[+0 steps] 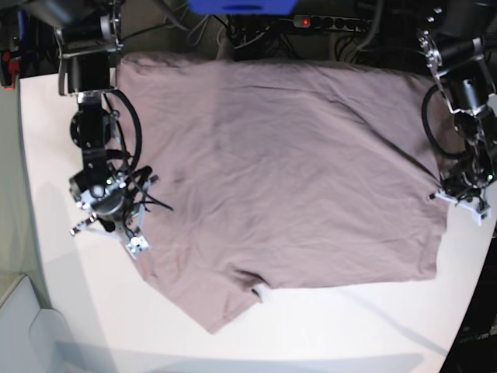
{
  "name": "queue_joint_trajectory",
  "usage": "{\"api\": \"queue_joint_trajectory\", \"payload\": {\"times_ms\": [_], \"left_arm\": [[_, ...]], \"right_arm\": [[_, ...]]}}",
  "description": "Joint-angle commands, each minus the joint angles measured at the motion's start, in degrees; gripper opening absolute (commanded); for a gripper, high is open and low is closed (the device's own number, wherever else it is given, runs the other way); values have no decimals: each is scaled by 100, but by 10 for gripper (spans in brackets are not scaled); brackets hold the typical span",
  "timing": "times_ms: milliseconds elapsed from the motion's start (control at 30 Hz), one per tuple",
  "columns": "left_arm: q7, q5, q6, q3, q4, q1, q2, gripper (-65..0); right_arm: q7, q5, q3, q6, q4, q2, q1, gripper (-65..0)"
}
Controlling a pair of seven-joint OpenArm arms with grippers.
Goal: Layout the t-shirt on the table in an organized manner, then fold the t-shirt properly
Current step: 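Grasp the shirt edge with the left gripper and pull it outward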
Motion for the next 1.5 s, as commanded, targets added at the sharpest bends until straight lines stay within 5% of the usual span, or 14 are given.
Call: {"api": "queue_joint_trajectory", "payload": {"times_ms": [0,200,367,600,867,1167,1467], "left_arm": [[-50,-1,17,122,-32,-222,-53,-650],[56,-36,17,403,206,-644,-62,-650],[953,-177,17,386,1393,-591,-53,-650],[1964,-1082,25,-203,2931,596,-36,-650],[1990,-1495,25,-792,3274,1880,-36,-650],[1832,-1487,25,-1074,3283,2644,158,-650],[1594,-1495,25,-1047,3283,3110,571,-650]], "right_arm": [[75,-12,14,-7,103,24,19,-650],[23,-12,5,-7,156,50,-376,-650],[-232,-12,5,11,675,50,-640,-650],[-443,14,-21,20,983,15,-869,-650],[207,14,5,20,-231,15,-605,-650],[990,-3,5,20,-2323,50,591,-650],[1042,-21,-12,20,-2683,50,1523,-650]]}}
